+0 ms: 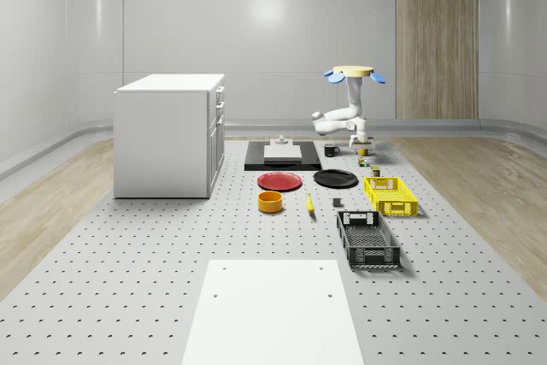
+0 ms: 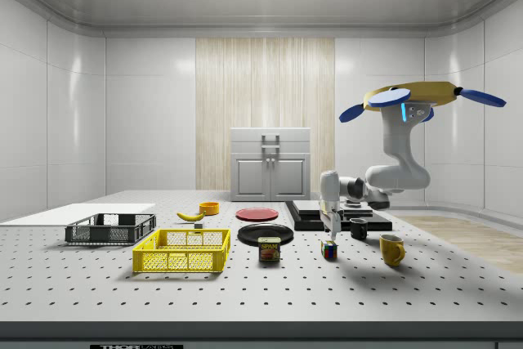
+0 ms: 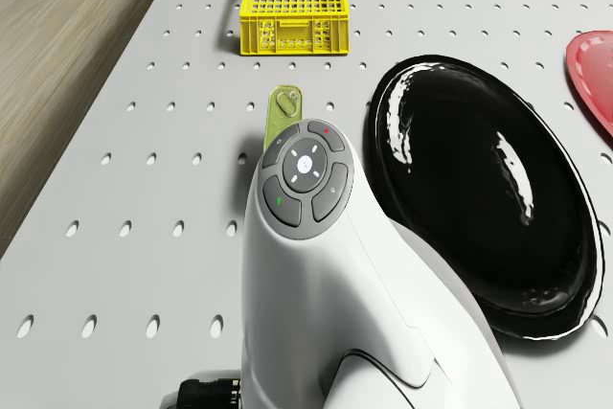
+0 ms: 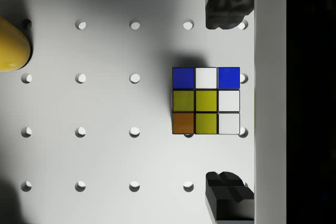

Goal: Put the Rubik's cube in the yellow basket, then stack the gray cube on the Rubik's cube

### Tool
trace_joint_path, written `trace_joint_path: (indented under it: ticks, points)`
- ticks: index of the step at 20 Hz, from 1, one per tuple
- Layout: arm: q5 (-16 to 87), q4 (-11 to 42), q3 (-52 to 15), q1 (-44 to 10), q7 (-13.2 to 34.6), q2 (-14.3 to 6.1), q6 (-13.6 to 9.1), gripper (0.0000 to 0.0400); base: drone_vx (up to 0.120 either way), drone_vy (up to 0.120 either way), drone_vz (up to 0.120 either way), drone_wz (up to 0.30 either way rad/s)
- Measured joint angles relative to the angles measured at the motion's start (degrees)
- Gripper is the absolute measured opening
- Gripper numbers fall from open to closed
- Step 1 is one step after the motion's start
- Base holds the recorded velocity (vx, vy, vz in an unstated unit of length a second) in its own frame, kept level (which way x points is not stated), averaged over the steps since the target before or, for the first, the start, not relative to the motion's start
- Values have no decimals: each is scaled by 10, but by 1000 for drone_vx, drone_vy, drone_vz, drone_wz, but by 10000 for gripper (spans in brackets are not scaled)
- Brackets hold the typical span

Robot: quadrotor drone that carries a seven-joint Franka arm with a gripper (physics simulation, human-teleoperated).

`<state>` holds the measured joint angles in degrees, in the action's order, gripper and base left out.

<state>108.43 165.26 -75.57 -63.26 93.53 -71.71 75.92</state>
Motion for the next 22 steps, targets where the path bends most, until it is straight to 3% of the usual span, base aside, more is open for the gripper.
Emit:
trace_joint_path:
  ticks: [9,22]
  points:
    - [26,-7,34,-1,-1,-28,38,400,0,0,-18,0]
    - [56,-32,68,-22,1,-50,77,400,0,0,0,0]
